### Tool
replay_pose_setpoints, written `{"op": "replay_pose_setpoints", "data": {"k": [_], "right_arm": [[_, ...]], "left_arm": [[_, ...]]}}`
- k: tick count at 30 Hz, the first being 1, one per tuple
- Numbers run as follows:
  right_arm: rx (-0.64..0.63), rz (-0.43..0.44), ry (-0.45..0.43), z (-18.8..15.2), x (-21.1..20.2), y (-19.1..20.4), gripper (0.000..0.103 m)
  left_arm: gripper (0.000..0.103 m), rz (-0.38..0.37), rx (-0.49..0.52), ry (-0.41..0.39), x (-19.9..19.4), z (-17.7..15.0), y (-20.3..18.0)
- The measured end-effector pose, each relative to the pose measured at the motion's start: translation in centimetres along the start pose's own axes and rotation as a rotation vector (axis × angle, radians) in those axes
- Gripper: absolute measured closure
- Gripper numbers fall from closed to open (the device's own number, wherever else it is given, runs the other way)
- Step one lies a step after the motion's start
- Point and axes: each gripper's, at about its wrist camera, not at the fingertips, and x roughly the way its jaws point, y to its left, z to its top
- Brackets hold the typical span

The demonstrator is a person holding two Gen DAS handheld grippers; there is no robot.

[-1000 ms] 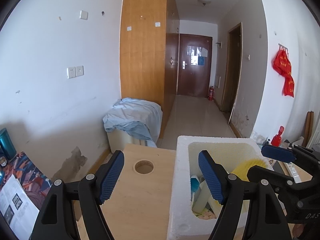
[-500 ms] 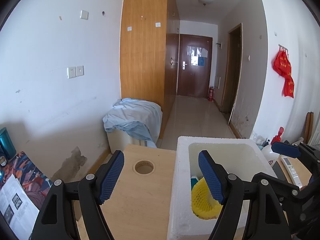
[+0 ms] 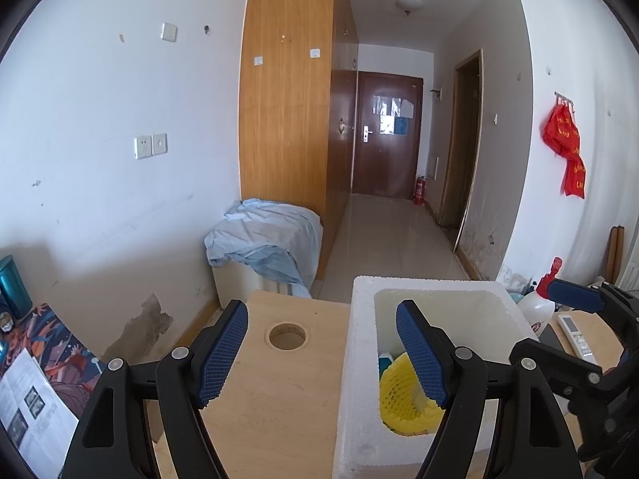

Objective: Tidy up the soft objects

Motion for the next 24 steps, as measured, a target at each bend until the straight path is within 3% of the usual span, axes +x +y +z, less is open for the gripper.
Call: {"op": "replay_pose_setpoints", "data": {"k": [13, 24], "right_arm": [[0.01, -0.011, -0.042, 0.1, -3.2, 0.4, 0.0], [0.034, -0.039, -0.094, -0.7, -8.2, 0.7, 0.0]], "left_arm": [[0.025, -0.024, 0.019, -0.032, -2.7, 0.5, -0.8], [0.025, -0.056, 0.037, -0.067, -7.6, 0.4, -2.6]]}}
